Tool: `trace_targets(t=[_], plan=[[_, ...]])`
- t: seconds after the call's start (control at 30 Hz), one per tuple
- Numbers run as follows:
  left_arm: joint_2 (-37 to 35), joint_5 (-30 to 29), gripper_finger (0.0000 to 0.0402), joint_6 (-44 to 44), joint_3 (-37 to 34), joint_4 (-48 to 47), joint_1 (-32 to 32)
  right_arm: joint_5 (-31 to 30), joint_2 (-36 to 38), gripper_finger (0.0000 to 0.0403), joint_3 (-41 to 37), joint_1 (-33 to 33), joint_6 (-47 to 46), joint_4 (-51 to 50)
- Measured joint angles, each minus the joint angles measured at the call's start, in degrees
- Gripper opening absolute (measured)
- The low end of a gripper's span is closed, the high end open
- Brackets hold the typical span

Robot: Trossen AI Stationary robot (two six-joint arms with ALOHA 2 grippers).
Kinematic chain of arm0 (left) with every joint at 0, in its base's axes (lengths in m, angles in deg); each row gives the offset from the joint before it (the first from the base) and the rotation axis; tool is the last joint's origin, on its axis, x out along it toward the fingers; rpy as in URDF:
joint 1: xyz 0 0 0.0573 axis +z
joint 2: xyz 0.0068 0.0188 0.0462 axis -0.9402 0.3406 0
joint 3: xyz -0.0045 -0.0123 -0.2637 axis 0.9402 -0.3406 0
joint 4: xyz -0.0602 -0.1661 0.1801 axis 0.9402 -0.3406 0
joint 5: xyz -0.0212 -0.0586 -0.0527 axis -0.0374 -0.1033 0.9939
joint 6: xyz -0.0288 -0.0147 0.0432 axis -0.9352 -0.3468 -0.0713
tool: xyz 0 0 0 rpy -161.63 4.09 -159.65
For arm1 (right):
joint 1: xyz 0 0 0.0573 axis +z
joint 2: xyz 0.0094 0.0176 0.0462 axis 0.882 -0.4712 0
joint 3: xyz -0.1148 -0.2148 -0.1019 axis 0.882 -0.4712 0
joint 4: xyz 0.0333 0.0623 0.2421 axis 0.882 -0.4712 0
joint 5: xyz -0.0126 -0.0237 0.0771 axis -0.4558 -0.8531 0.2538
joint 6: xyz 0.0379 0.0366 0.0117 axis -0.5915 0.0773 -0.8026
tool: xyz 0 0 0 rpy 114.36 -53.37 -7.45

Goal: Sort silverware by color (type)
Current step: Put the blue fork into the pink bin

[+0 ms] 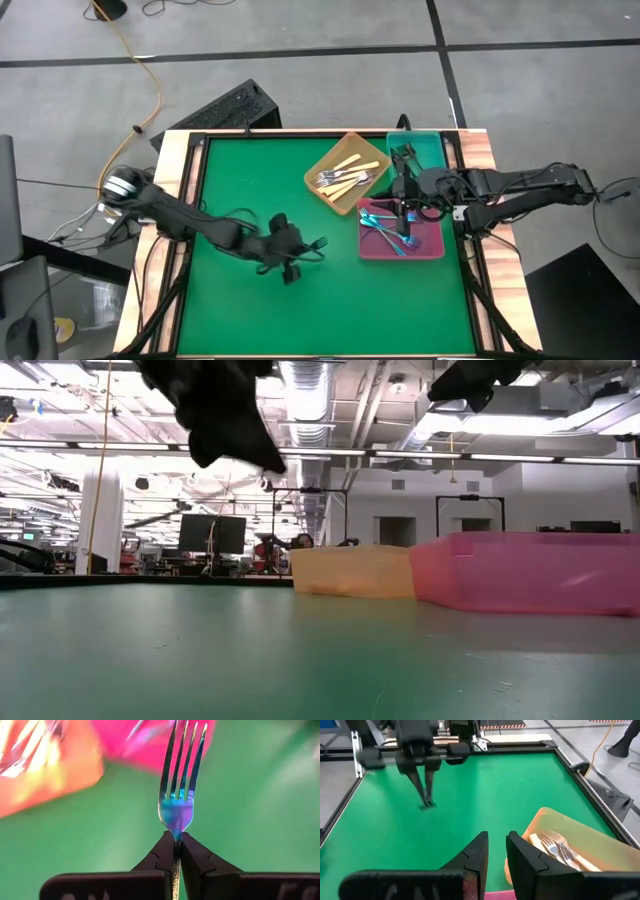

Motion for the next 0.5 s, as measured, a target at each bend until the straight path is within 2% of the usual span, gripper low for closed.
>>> trace_targets(t=[0.1, 0.23, 0.37, 0.5], plan=[[-7.55, 1.5, 0.0, 1.05, -10.4, 18.64, -0.02, 0.02, -0.02, 0.0092, 0.0, 0.0, 0.88, 1.64], [-13.7, 2.02, 0.0, 4.76, -20.12, 37.34, 0.71, -0.02, -1.27, 0.0092, -0.02, 0.91, 5.36, 6.81], [-16.96, 4.46, 0.0, 8.87, -24.83, 48.77, 2.43, 0.11, -3.42, 0.0092, -0.13, 1.7, 11.02, 15.67], [-17.4, 5.33, 0.0, 13.29, -25.39, 52.86, 4.51, 0.11, -7.6, 0.0092, -4.84, 1.1, 14.94, 33.49]])
